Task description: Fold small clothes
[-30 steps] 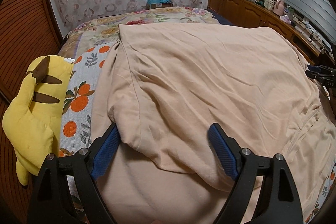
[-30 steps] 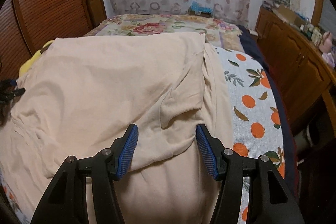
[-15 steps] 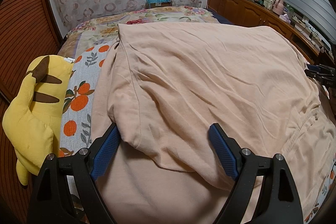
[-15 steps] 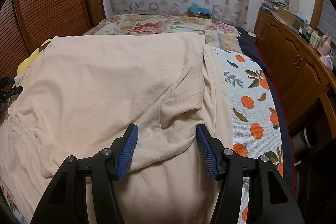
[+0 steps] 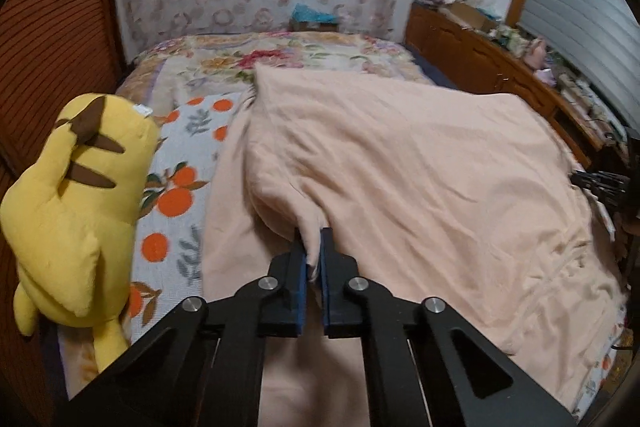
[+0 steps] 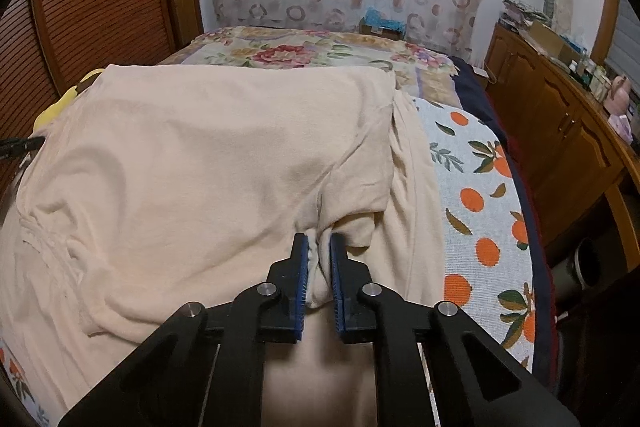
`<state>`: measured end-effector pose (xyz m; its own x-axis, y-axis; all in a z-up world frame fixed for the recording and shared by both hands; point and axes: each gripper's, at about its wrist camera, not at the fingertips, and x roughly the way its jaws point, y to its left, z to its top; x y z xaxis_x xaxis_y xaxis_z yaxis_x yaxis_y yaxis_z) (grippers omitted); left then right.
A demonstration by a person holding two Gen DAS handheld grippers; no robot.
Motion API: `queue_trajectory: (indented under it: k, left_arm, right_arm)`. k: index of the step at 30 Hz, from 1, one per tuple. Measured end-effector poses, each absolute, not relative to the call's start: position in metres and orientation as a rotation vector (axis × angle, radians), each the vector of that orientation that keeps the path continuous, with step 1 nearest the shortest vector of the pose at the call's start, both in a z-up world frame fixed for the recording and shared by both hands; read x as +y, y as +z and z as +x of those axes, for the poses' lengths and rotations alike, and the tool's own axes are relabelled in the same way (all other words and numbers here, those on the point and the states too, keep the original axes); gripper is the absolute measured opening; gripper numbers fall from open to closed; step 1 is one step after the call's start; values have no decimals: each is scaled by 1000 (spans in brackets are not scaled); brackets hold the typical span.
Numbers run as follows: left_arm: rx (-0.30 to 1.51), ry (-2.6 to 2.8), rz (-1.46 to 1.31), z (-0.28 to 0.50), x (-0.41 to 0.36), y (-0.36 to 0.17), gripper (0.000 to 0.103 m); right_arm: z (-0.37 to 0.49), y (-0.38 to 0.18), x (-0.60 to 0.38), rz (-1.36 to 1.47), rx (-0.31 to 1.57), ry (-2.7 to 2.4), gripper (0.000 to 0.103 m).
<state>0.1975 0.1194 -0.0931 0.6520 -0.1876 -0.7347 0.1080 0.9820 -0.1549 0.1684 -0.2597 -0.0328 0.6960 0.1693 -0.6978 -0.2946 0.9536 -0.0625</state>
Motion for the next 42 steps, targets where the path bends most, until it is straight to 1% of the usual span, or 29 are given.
queue_trajectory:
  k: [9, 15, 24, 30, 33, 36, 38, 41, 42]
  left_arm:
    - [723, -176, -95, 175, 117, -55, 5]
    - [661, -184, -109, 153, 120, -35, 5]
    - [597, -182, -126, 107, 126, -10, 5]
    - [563, -171, -134, 61, 130, 7, 5]
    - [597, -159, -118, 47, 131, 0, 5]
    - [658, -130, -96, 47, 131, -24, 5]
    - [721, -116, -108, 52, 133, -50, 5]
    - [751, -110, -127, 52, 134, -71, 6]
    - [754, -105, -125, 49, 134, -74, 6]
  right_arm:
    - [151, 2, -267, -133, 627, 298, 6]
    - [129, 10, -279, -102, 590, 337, 6]
    - [85, 24, -298, -71, 509, 343, 6]
    - [48, 35, -312, -67, 463, 347, 6]
    - [30, 32, -323, -54, 460, 353, 6]
    - [30, 14, -330, -48, 514, 338, 6]
    - [39, -8, -331, -52, 581, 318, 6]
    - [57, -44, -330, -65, 666, 275, 6]
    - [63, -54, -329, -68, 686, 267, 9]
